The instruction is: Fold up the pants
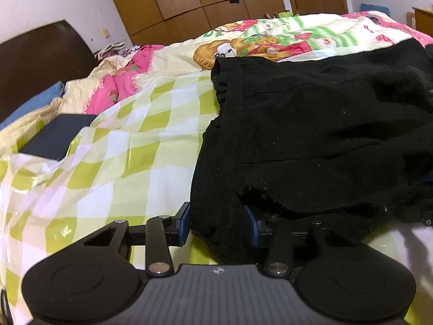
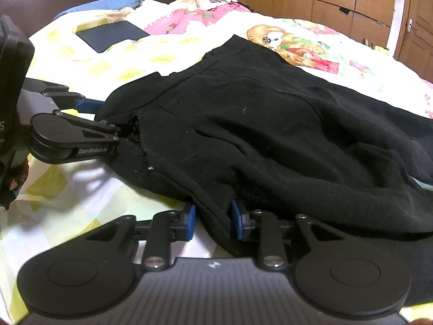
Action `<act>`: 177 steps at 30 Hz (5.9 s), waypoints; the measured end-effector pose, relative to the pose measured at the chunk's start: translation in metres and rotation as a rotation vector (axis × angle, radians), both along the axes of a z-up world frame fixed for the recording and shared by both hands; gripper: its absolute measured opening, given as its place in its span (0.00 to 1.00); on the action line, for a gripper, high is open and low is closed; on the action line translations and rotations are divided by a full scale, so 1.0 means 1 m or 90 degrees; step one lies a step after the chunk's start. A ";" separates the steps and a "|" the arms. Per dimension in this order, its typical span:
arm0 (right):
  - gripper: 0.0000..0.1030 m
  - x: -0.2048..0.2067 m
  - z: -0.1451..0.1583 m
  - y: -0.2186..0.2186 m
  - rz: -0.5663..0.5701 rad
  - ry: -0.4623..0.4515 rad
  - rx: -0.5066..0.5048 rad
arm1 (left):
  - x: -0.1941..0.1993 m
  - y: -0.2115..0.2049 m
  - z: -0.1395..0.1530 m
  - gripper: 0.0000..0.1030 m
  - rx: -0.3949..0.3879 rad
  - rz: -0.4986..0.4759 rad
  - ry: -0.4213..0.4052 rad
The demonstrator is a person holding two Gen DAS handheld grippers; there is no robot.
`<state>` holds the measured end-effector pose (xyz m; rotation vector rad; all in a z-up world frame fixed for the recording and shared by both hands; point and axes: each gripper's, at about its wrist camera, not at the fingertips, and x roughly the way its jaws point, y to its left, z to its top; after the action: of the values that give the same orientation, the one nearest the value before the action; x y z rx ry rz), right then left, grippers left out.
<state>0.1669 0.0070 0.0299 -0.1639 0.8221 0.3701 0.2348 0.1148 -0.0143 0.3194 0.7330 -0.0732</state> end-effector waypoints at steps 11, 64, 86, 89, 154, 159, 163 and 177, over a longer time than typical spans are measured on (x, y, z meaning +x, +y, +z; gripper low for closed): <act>0.11 -0.022 0.014 0.037 0.054 0.022 -0.016 | -0.027 0.050 0.018 0.40 -0.050 0.025 -0.013; 0.06 -0.107 -0.038 -0.411 -0.654 -0.016 0.490 | -0.139 -0.202 0.038 0.48 -0.001 -0.226 -0.002; 0.13 -0.151 0.053 -0.370 -0.581 -0.098 0.142 | -0.125 -0.152 0.053 0.67 0.000 -0.241 -0.044; 0.23 -0.106 0.065 -0.331 -0.433 -0.087 0.153 | -0.108 -0.112 0.065 0.69 0.022 -0.208 -0.074; 0.05 -0.031 0.082 -0.093 0.138 0.028 -0.007 | -0.133 0.118 0.095 0.23 0.056 -0.111 -0.007; 0.05 -0.071 0.032 -0.071 0.136 0.100 0.008 | -0.165 0.137 0.055 0.23 0.042 -0.033 0.032; 0.05 -0.083 0.024 -0.055 0.137 0.076 -0.040 | -0.174 0.138 0.047 0.25 0.046 -0.016 0.004; 0.09 -0.096 0.042 -0.043 0.134 0.049 -0.092 | -0.206 0.127 0.046 0.49 0.148 -0.128 -0.059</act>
<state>0.0705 -0.0361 0.0716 -0.3750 0.9107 0.5176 0.0286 0.2413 0.0321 0.6142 0.6167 -0.1632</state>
